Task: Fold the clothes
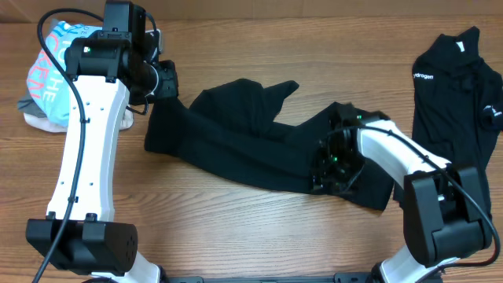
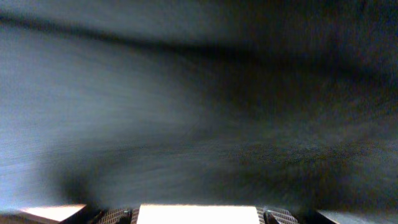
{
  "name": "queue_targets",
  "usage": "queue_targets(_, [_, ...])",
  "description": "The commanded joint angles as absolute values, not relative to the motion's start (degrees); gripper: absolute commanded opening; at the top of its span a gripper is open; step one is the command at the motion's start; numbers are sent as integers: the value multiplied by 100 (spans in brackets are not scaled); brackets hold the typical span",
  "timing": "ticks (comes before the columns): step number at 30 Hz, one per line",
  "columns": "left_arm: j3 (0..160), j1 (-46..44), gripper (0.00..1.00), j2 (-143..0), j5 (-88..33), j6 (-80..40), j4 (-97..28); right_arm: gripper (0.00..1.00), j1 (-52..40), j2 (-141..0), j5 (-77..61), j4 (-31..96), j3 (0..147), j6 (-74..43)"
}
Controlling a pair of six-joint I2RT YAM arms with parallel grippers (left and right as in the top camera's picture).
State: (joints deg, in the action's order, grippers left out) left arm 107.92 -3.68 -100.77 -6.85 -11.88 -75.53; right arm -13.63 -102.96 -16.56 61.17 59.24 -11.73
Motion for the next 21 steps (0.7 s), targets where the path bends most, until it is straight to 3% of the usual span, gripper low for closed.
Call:
queue_targets(1, [10772,-384,4,-10051,-576,-1111,-7535,60,-1361,-10265,-1776,5937,5524,-1382])
queue_targets(4, [10772,-384,4,-10051,-578,-1116,-7507,55,-1361,-10243,-1824,5865,5465,-1382])
queue_targets(14, [10772,-381,4,-10051,-576,-1114,-7472,54,-1337,-9435,-1656,5686,6274,-1393])
queue_targets(21, [10772,-384,4,-10051,-574,-1111,-7448,54,-1337,-9498,-703,4523,6552,-1509])
